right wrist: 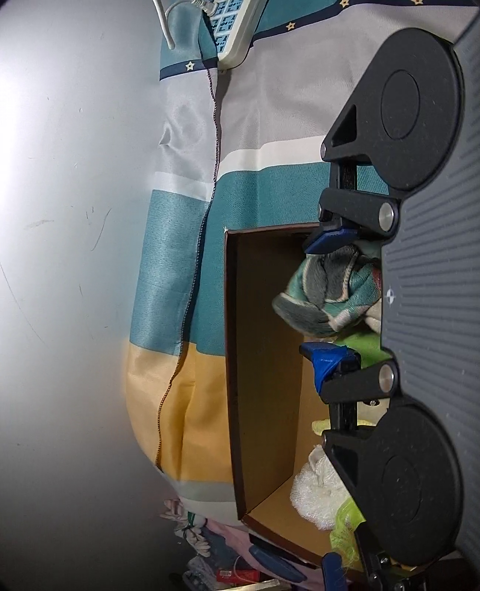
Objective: Organize soft objects
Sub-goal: 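Carry the lime scrubber and grey socks into the box and open both grippers, then withdraw both grippers from the box toward the green towel and pink teddy bear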
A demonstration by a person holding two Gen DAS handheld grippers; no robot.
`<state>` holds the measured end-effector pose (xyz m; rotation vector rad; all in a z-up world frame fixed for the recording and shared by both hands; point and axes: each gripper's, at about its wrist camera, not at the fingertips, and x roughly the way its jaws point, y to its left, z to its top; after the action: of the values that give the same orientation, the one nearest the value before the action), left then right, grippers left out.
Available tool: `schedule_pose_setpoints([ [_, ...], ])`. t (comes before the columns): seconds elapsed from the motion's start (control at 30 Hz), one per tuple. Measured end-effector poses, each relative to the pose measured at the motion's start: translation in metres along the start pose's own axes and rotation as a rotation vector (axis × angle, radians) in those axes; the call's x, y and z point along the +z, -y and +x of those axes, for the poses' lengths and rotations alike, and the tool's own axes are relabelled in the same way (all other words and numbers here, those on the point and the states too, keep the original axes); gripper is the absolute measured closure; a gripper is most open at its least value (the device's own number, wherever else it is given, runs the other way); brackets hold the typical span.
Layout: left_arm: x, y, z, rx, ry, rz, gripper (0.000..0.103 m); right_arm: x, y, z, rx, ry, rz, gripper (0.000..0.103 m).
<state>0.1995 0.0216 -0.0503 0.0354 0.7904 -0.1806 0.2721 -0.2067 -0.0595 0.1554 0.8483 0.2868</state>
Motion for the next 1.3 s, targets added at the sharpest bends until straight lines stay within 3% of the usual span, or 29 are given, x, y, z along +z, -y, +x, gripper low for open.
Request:
schedule_pose_setpoints([
  [0.2, -0.003, 0.015, -0.019, 0.048, 0.017, 0.027, 0.018, -0.001, 0.000, -0.020, 0.024, 0.041, 0.024, 0.066],
  [0.47, -0.005, 0.022, -0.048, 0.100, 0.039, 0.014, 0.013, -0.014, -0.009, -0.065, 0.050, 0.102, 0.049, 0.066],
  [0.97, -0.029, 0.037, -0.085, 0.167, 0.024, 0.022, 0.012, -0.051, -0.025, -0.124, 0.213, 0.168, 0.117, 0.065],
  [1.3, -0.052, 0.052, -0.096, 0.177, -0.010, 0.033, 0.011, -0.078, -0.016, -0.149, 0.250, 0.171, 0.150, 0.064],
])
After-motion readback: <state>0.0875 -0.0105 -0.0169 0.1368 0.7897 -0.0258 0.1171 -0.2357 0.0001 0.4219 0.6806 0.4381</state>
